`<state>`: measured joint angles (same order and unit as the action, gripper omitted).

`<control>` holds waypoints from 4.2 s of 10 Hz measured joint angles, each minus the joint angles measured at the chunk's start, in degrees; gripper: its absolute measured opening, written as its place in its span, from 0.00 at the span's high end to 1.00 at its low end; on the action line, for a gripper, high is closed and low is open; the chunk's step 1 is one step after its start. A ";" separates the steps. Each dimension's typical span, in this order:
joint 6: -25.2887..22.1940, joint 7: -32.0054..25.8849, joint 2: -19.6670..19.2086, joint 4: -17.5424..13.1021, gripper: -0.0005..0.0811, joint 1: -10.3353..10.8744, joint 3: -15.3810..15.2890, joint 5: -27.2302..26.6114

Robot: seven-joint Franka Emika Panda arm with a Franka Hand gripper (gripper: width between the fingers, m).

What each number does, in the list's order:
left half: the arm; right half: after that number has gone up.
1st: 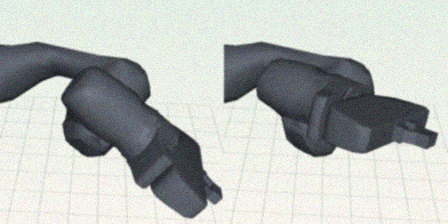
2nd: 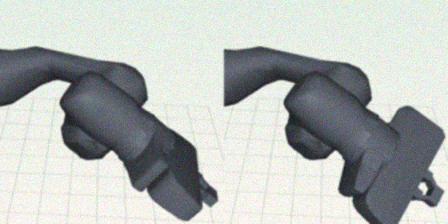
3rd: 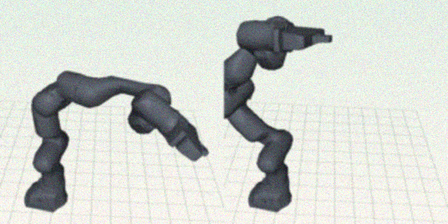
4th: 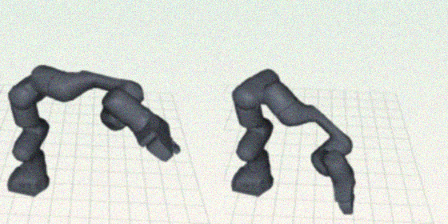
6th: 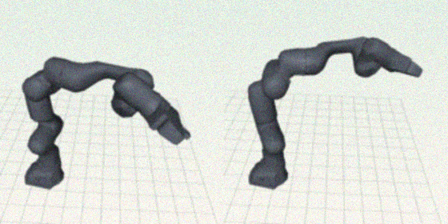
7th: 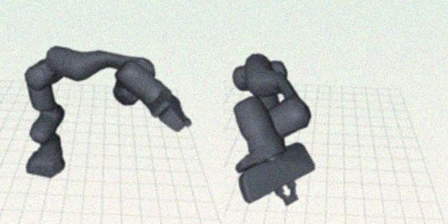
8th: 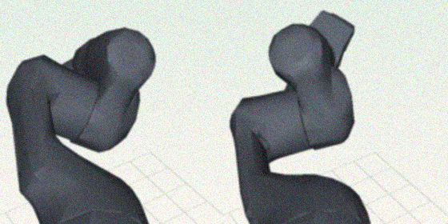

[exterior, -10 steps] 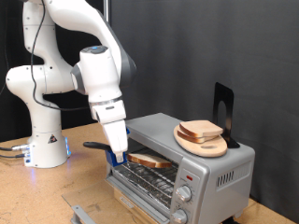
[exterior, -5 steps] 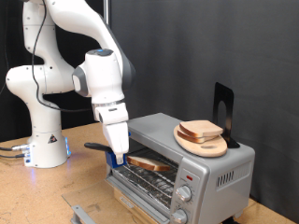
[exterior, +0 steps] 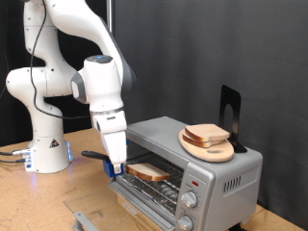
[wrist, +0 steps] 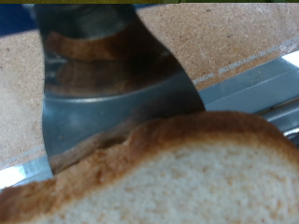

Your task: Make a piece of toast with the oven

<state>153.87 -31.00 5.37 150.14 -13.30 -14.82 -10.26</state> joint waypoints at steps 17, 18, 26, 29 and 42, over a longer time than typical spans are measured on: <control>-3.01 1.90 -0.10 -1.98 0.54 0.47 -1.18 -1.33; -3.33 2.50 0.10 -2.07 0.54 0.67 -1.63 -1.40; -4.46 1.14 0.35 -0.58 0.54 -0.97 -1.16 0.61; -4.99 -2.50 0.32 0.19 0.54 -2.35 0.53 0.86; -14.65 -21.33 0.83 -2.42 0.54 -4.38 10.56 -13.54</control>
<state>139.22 -52.33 6.20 147.72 -17.68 -4.26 -23.81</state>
